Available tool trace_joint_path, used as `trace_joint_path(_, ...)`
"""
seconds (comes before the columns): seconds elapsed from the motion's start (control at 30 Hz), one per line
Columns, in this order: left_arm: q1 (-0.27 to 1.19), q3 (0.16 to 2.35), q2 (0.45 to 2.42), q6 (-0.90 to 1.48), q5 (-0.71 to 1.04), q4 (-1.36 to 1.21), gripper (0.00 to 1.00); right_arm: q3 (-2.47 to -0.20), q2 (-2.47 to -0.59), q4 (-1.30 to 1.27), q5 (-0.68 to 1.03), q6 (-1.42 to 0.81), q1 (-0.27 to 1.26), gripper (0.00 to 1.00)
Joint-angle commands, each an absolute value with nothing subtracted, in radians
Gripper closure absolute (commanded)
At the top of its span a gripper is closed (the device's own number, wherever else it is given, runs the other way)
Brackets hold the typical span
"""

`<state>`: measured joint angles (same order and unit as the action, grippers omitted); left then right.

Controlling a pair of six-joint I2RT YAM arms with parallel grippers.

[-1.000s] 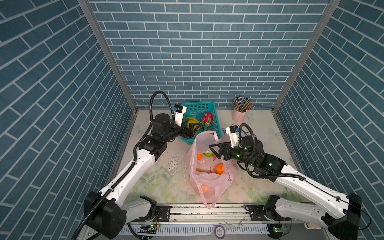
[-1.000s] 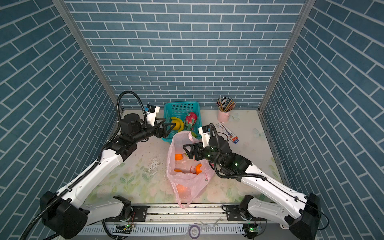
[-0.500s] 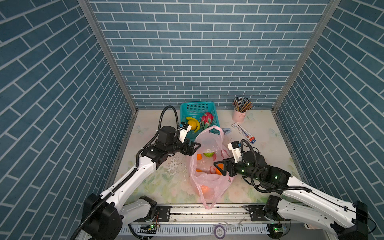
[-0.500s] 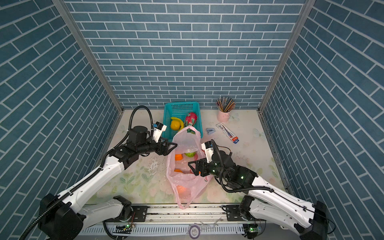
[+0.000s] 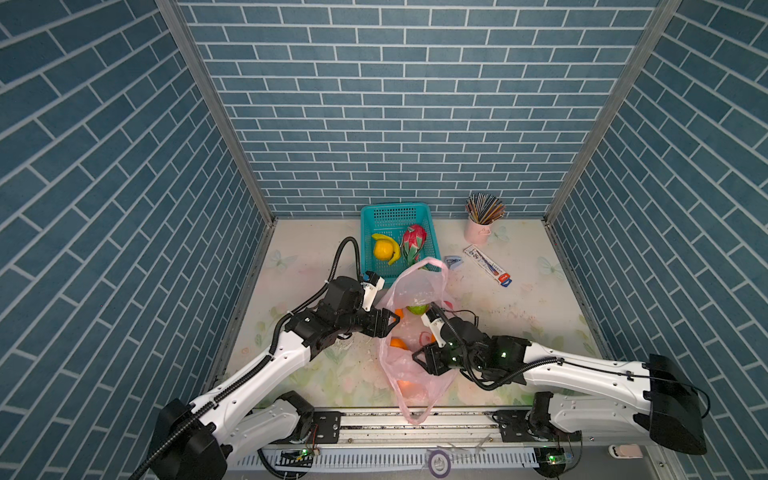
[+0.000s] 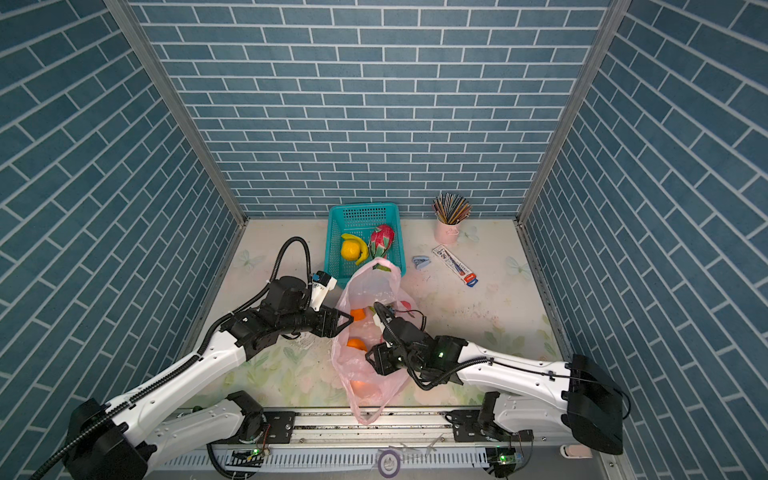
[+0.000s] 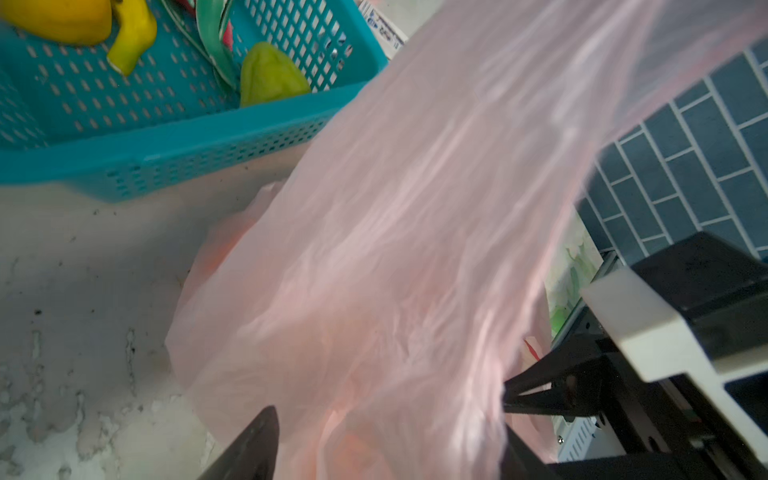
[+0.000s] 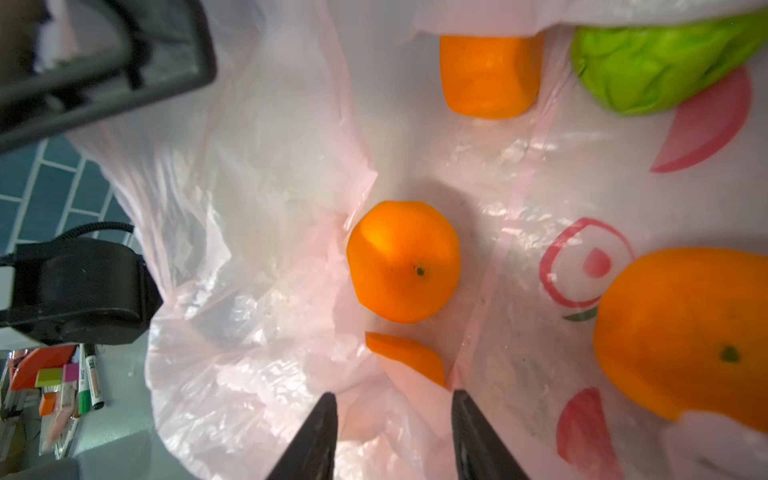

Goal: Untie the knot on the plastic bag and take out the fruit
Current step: 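Lower the left gripper to the bag rim while the right gripper reaches inside, then hold the bag open with the left gripper and grasp an orange with the right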

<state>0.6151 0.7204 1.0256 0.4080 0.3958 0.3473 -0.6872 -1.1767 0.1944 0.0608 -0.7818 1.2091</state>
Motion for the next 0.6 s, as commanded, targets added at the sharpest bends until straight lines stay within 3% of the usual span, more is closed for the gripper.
trace_joint_path(0.0,0.645,0.674,0.998,0.485,0.36,0.386,0.26,-0.681,-1.194,0.193,0.069,-0.803,1.247,0.55)
trace_joint_path(0.23,0.663,0.592,0.974,0.511,0.286,0.387,0.27,-0.658,-1.224,0.193,0.085,-0.813,1.262,0.53)
trace_joint_path(0.43,0.663,0.577,0.952,0.555,0.249,0.356,0.38,-0.724,-1.195,0.203,-0.014,-0.791,1.261,0.41)
trace_joint_path(0.57,0.663,0.544,0.933,0.587,0.283,0.322,0.4,-0.764,-1.193,0.175,-0.095,-0.795,1.254,0.34)
